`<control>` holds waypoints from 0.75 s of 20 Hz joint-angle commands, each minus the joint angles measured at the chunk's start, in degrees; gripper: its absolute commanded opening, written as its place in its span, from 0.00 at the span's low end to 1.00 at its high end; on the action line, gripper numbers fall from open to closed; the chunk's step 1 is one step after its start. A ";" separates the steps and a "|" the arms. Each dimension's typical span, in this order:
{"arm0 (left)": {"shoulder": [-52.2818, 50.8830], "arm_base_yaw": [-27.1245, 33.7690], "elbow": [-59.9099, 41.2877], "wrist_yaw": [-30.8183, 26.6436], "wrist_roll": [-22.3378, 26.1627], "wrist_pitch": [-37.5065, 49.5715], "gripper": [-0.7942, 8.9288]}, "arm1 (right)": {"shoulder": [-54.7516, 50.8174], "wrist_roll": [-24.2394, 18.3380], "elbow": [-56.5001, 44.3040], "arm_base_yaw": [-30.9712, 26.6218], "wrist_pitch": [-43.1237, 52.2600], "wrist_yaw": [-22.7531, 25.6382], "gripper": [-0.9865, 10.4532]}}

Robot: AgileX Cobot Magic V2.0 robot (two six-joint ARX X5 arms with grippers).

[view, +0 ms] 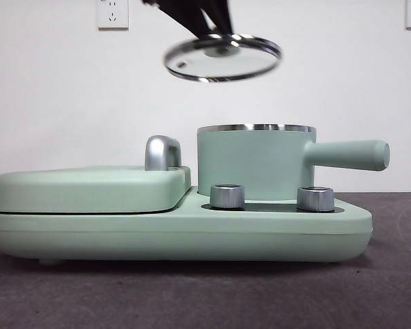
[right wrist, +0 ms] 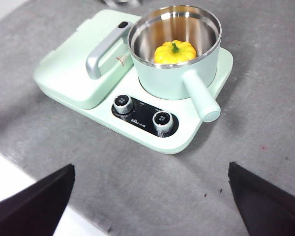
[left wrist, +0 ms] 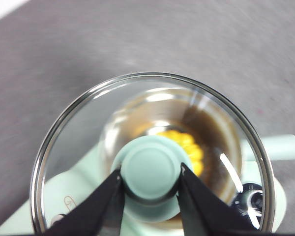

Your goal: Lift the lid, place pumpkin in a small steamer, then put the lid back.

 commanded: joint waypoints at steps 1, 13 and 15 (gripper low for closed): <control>2.93 -2.10 1.77 0.09 1.29 3.13 0.10 | -2.75 2.27 -0.20 0.33 0.46 -0.46 0.52; 10.32 -3.41 1.77 0.04 2.49 6.32 0.10 | -4.83 5.27 -0.20 0.33 0.90 -1.18 0.52; 10.49 -3.41 1.77 0.00 2.71 6.32 0.10 | -4.83 5.70 -0.20 0.33 1.09 -1.16 0.52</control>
